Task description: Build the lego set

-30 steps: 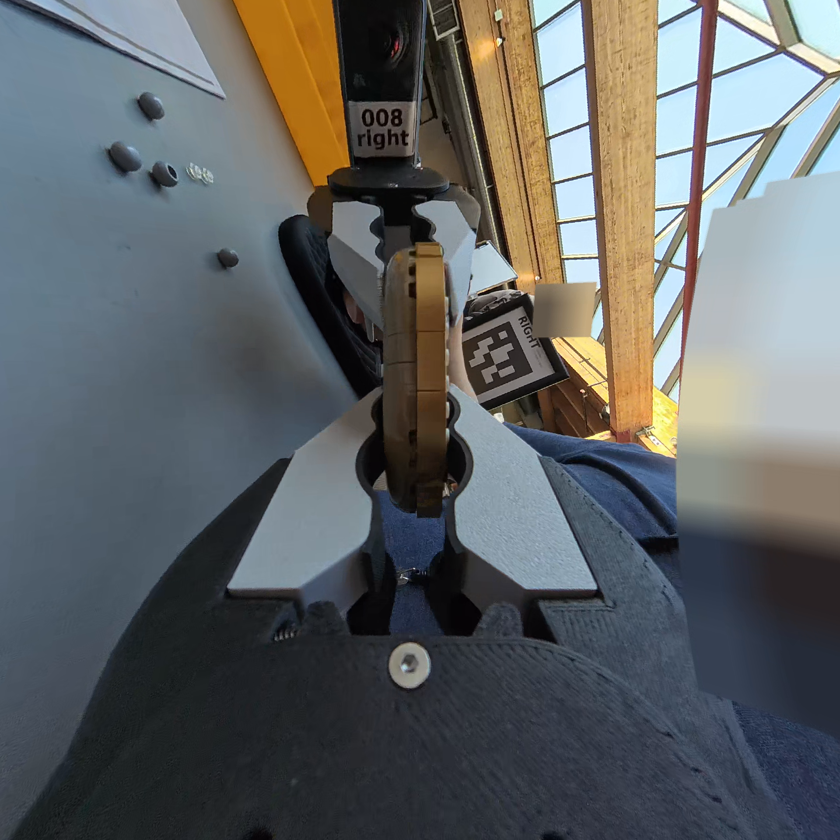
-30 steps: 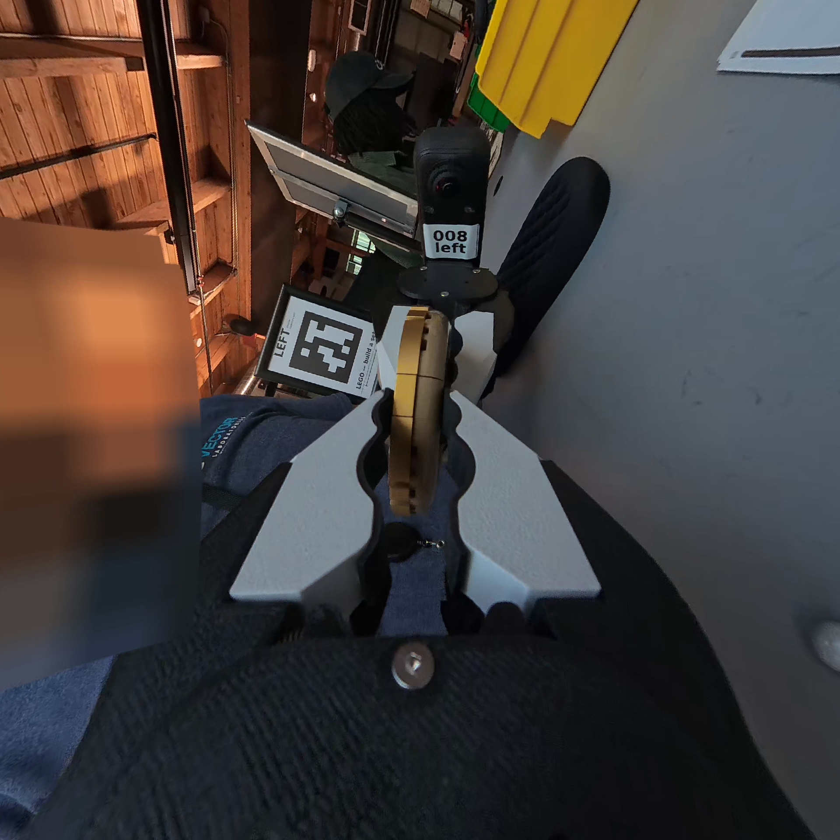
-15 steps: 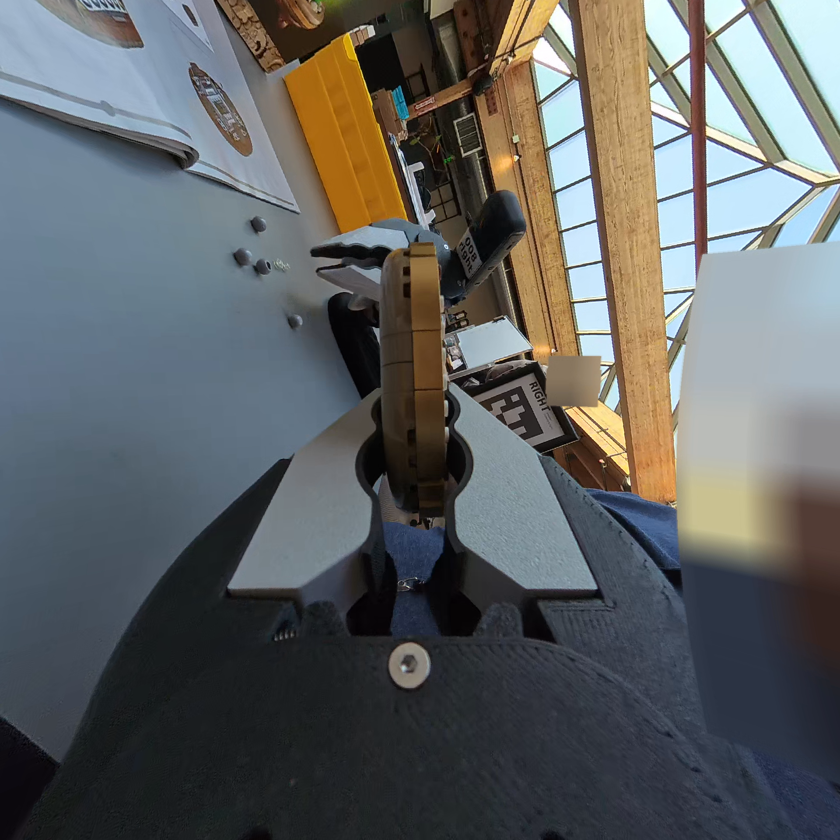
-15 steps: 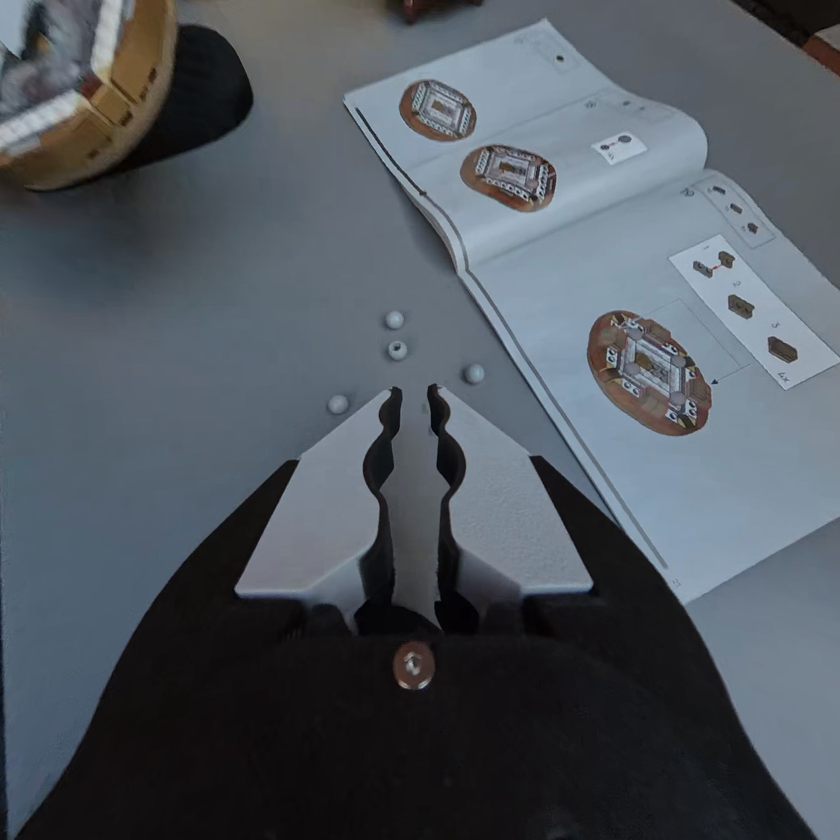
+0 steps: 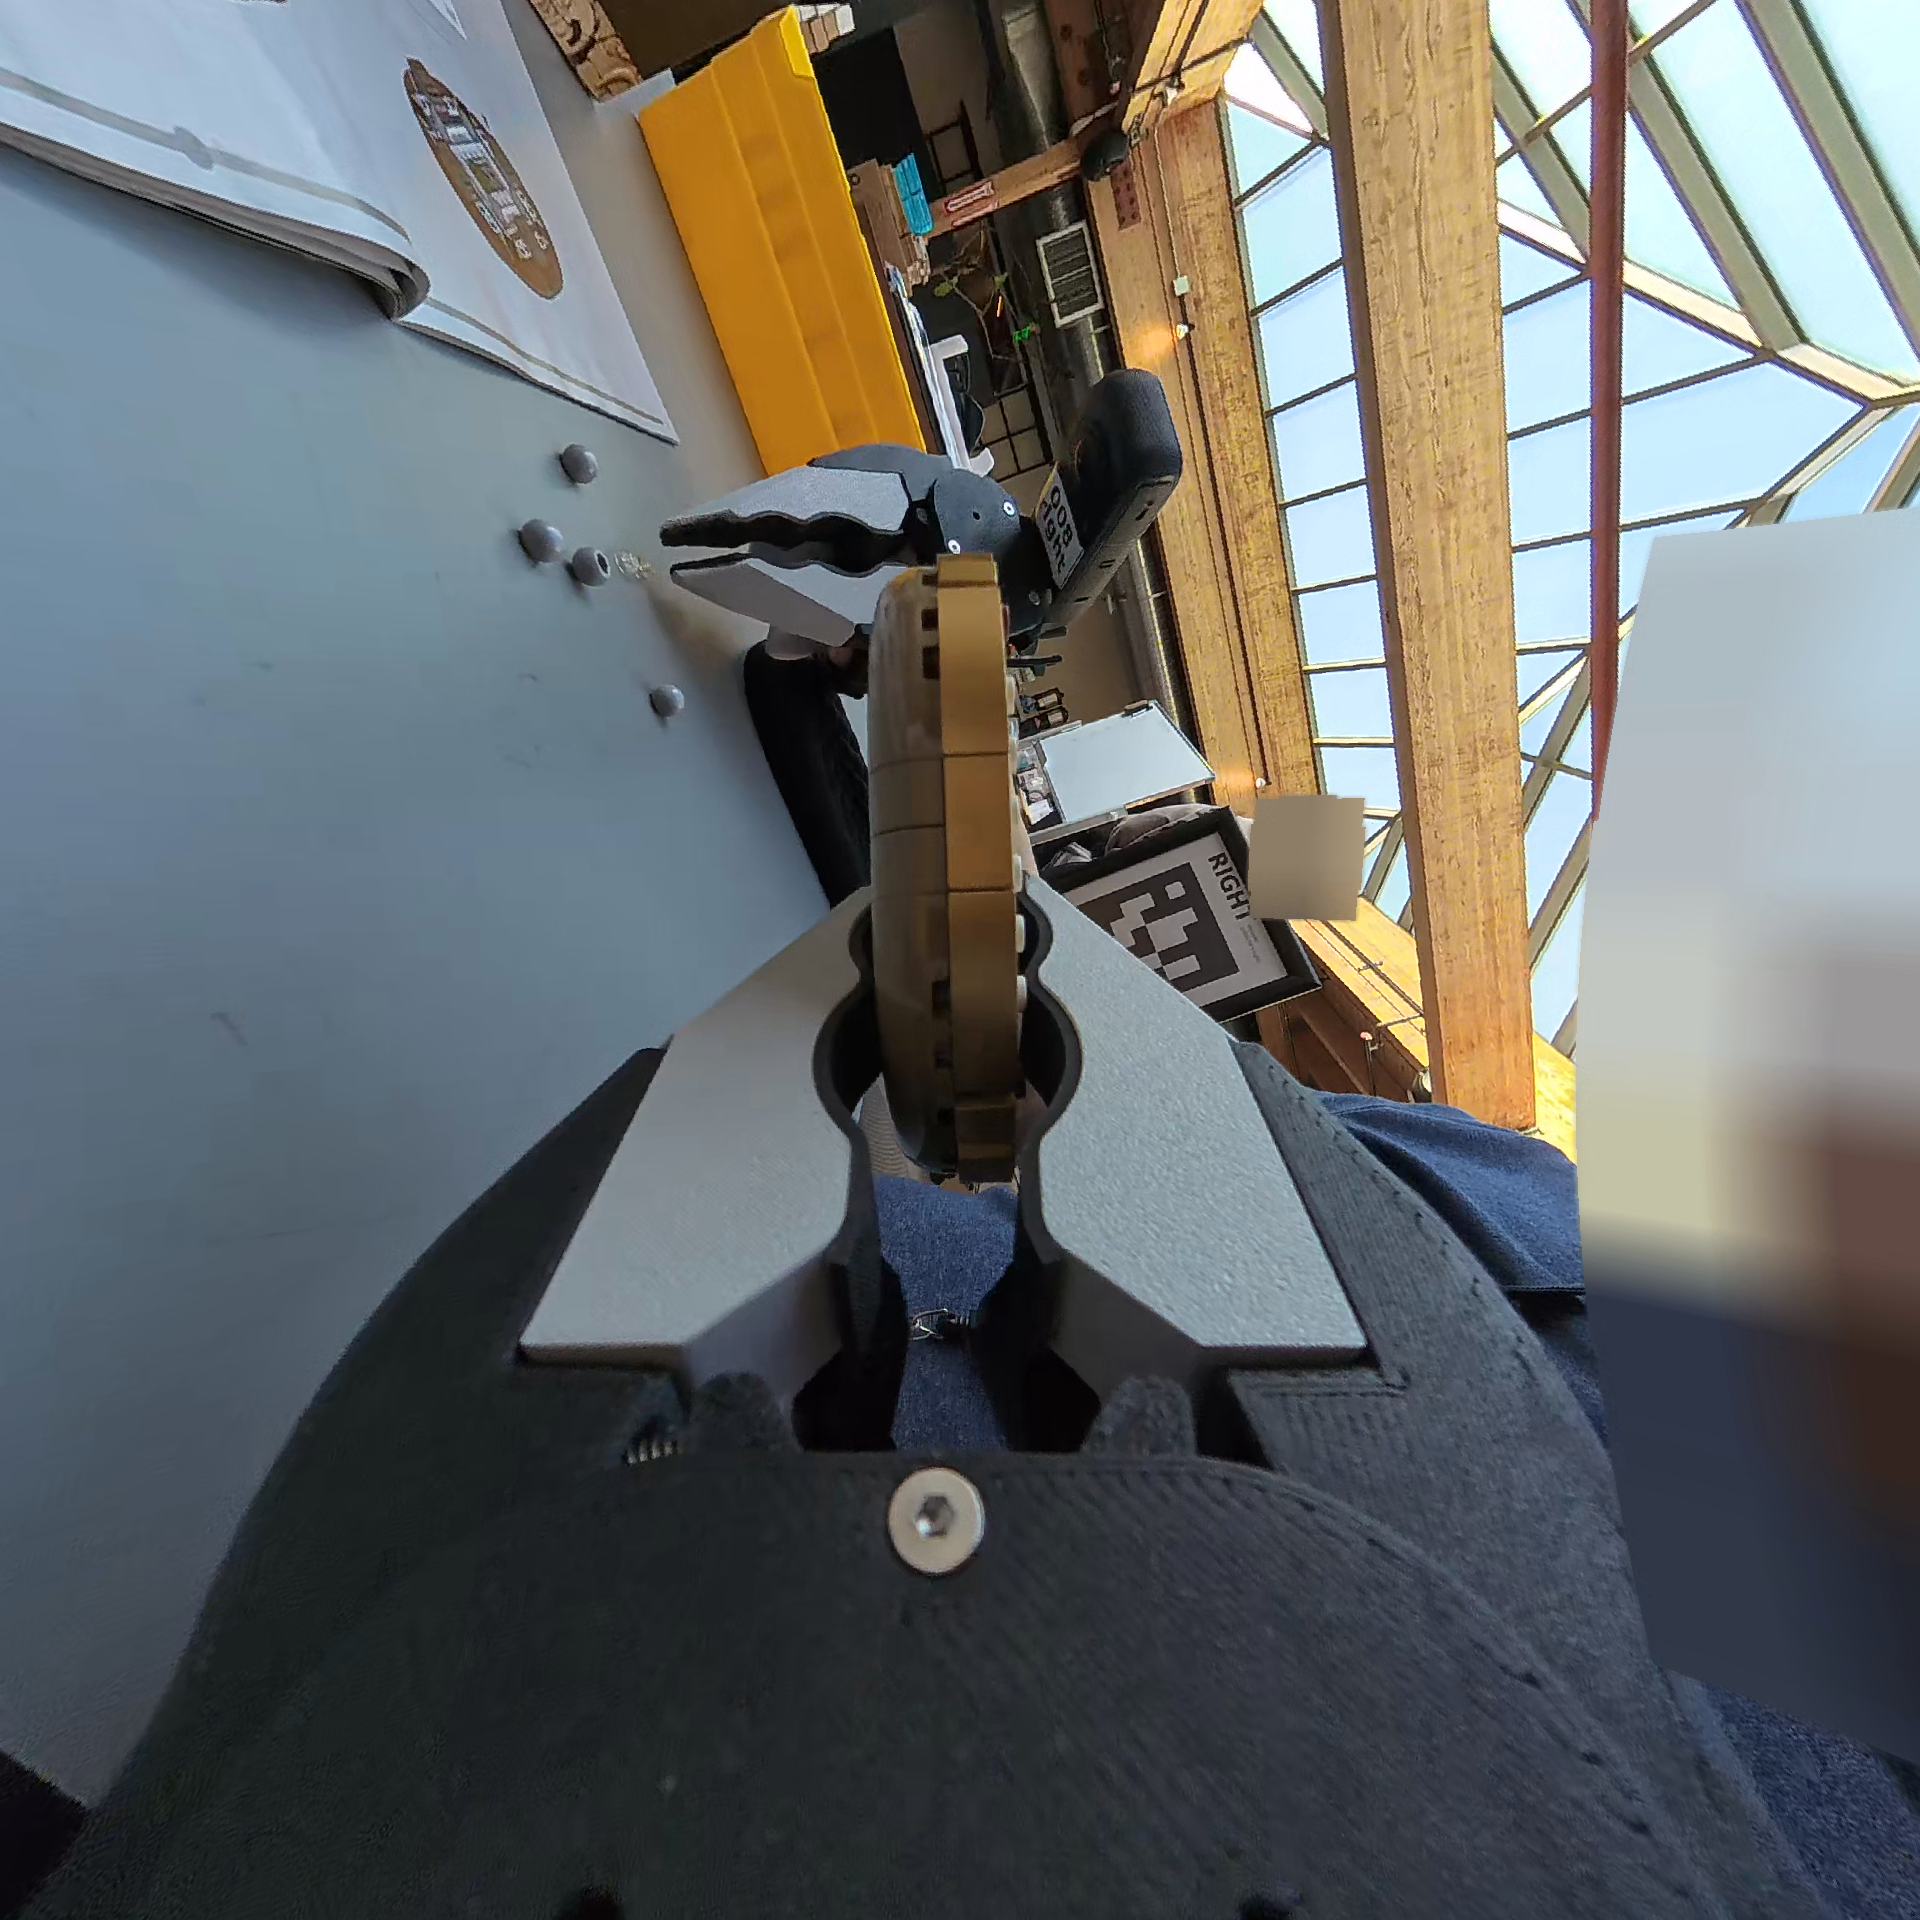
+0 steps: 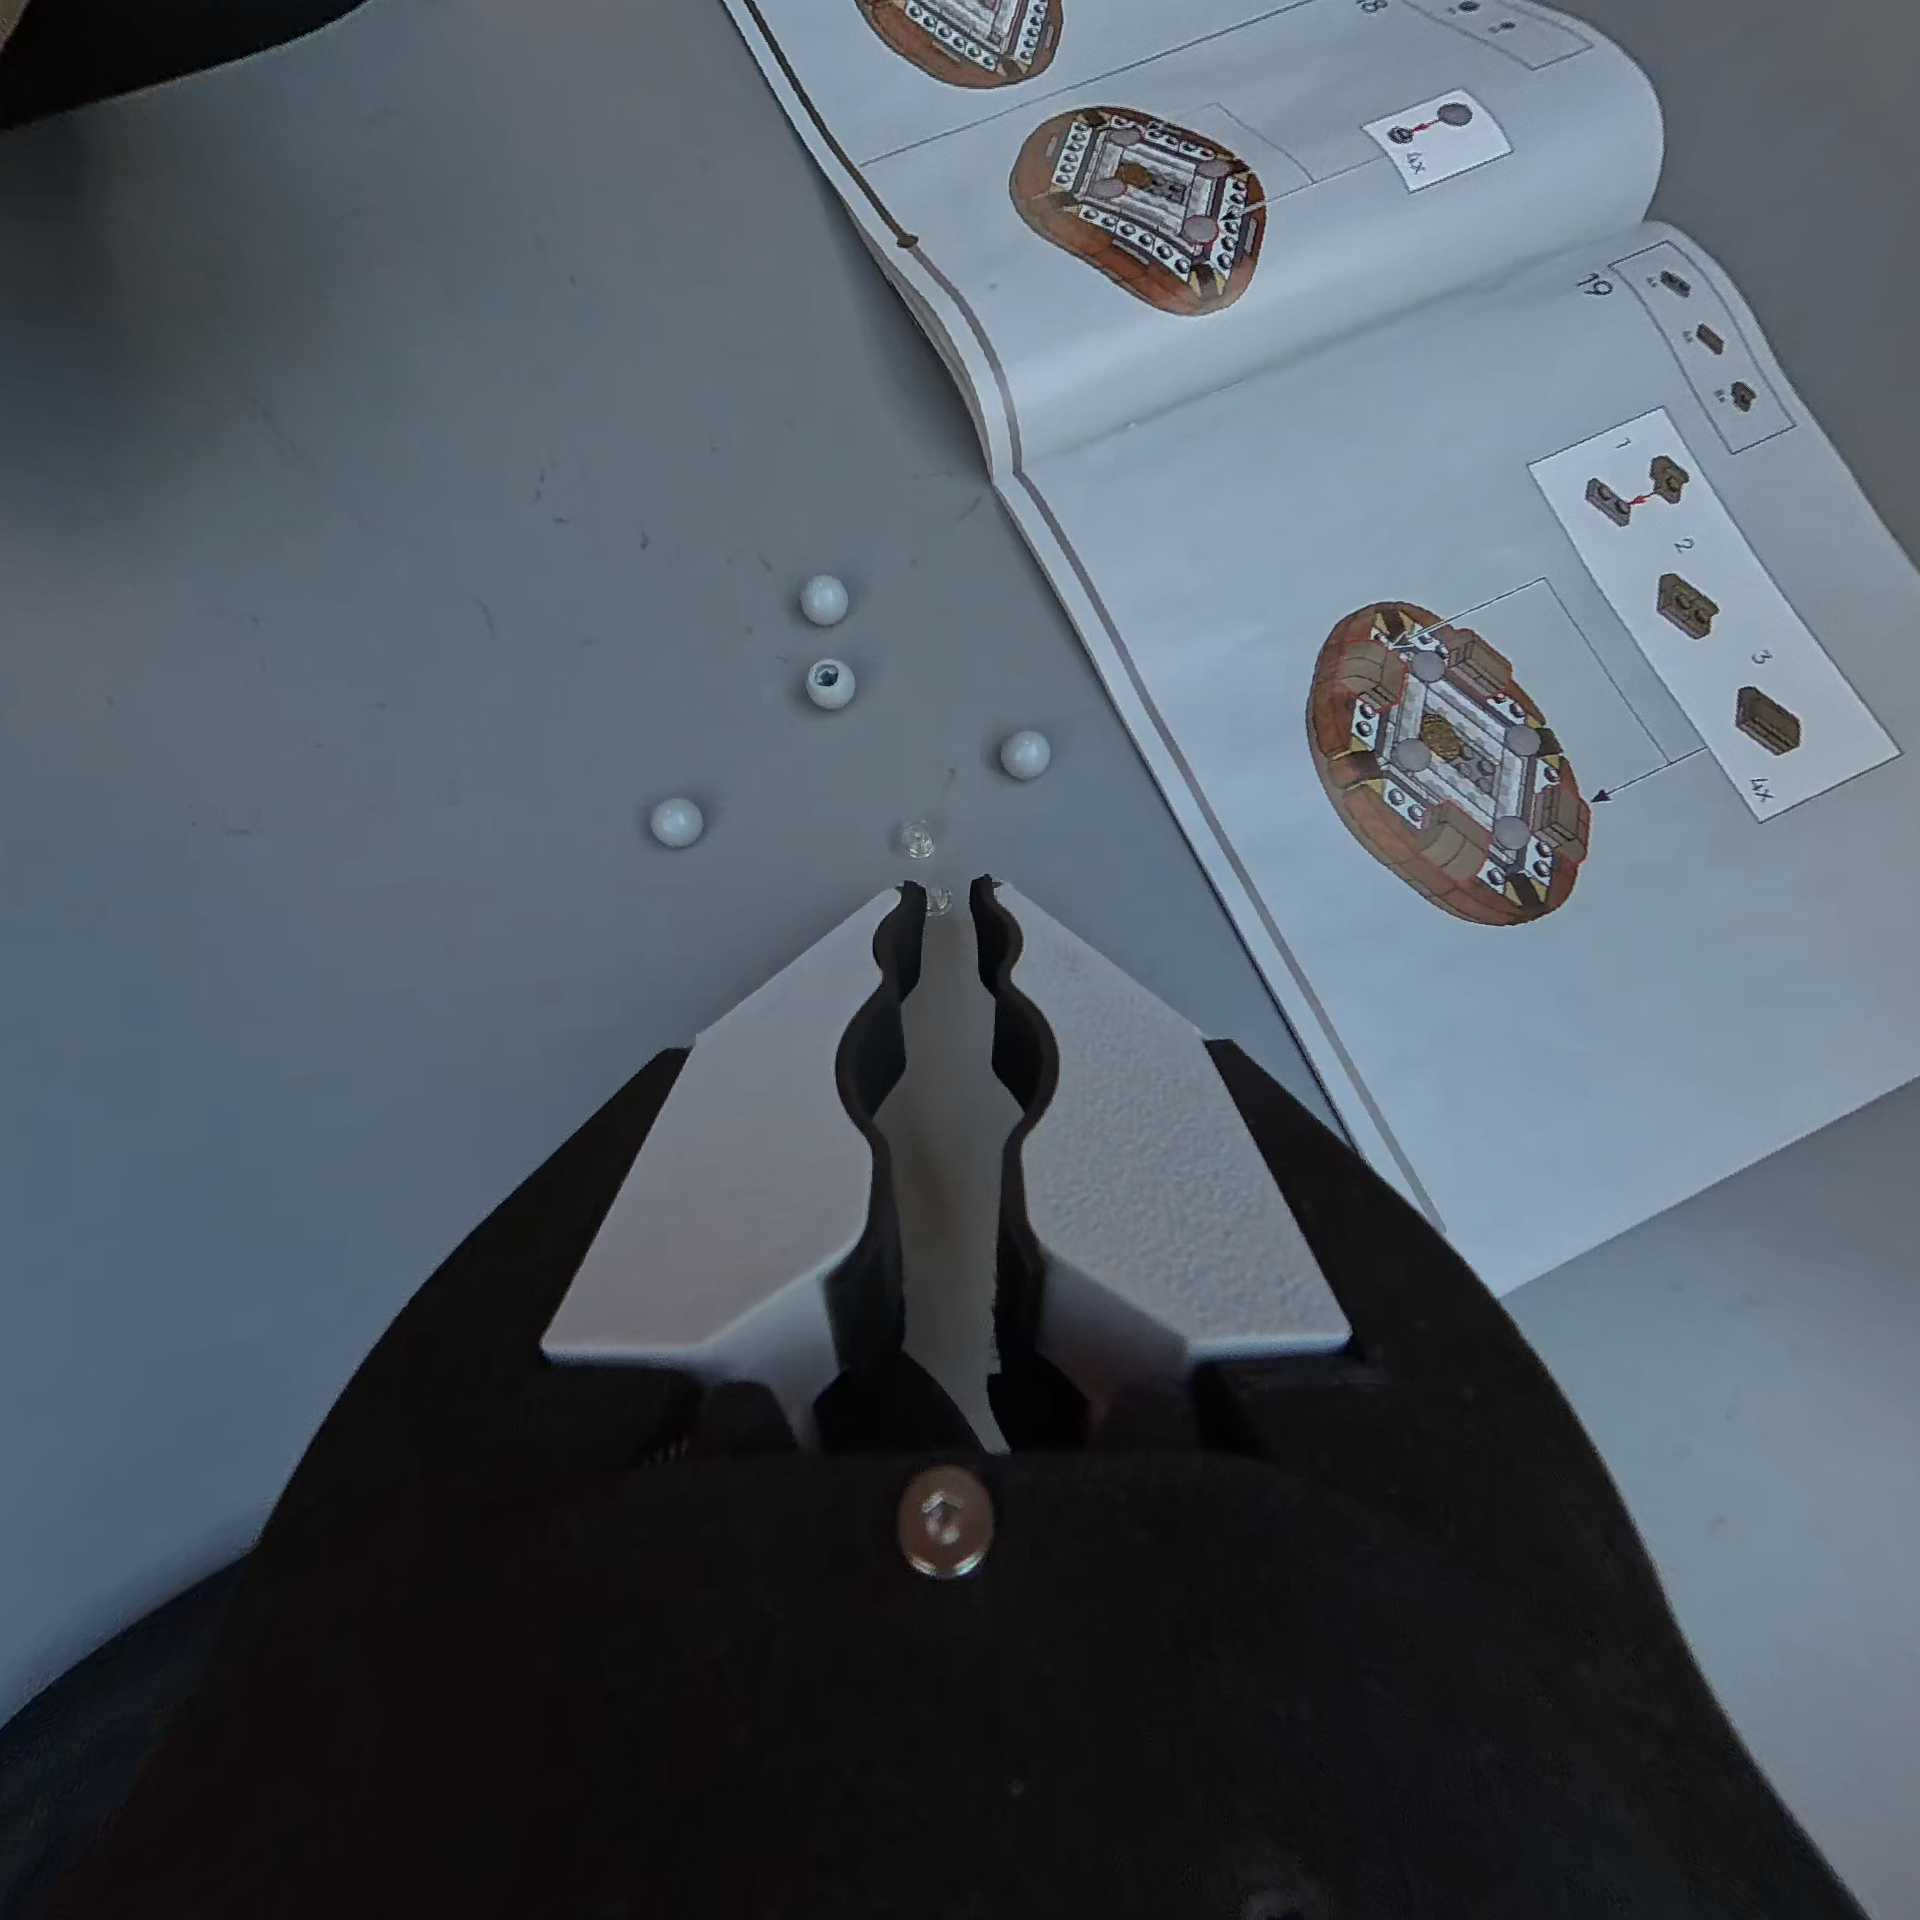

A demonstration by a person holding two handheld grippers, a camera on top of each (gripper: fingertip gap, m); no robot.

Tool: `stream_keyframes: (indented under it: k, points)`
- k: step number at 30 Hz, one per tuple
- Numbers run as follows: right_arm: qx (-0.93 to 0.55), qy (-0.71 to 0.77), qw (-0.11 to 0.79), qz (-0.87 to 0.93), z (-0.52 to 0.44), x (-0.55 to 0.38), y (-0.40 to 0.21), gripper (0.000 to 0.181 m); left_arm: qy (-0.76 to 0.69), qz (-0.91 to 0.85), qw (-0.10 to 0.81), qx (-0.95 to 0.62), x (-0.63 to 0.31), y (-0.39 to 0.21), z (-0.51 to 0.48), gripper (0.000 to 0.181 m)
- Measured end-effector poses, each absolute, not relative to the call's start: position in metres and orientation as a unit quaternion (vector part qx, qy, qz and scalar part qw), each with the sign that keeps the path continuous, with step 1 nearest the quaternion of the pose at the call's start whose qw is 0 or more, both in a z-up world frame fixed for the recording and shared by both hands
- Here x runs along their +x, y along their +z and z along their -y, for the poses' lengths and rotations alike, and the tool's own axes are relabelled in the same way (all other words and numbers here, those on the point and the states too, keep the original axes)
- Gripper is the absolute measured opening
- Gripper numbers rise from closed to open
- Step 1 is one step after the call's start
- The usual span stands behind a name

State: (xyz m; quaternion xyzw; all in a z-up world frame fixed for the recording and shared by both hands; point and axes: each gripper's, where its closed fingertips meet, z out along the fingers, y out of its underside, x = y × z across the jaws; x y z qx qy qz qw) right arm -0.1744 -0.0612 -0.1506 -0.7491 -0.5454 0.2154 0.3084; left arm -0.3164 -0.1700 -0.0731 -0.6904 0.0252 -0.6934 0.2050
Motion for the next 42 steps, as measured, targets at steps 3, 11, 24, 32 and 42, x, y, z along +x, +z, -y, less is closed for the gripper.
stream_keyframes:
  k: [3, 11, 24, 32, 42]
  points:
    - [-0.748, 0.219, 0.308, 0.545, 0.06, -0.175, -0.149, 0.009, -0.69, -0.028, 0.206, -0.693, -0.316, -0.073, 0.17, 0.019]
    - [-0.747, 0.217, 0.291, 0.557, 0.063, -0.179, -0.154, 0.007, -0.691, -0.033, 0.201, -0.693, -0.313, -0.073, 0.172, 0.02]
    - [-0.752, 0.229, 0.285, 0.548, 0.063, -0.18, -0.157, 0.004, -0.69, -0.034, 0.2, -0.695, -0.313, -0.073, 0.172, 0.019]
    - [-0.748, 0.237, 0.306, 0.539, 0.065, -0.18, -0.148, 0.003, -0.69, -0.027, 0.197, -0.696, -0.314, -0.076, 0.171, 0.02]
    - [-0.661, 0.362, 0.396, 0.524, 0.119, -0.24, -0.061, 0.002, -0.686, -0.021, 0.187, -0.703, -0.307, -0.083, 0.168, 0.019]
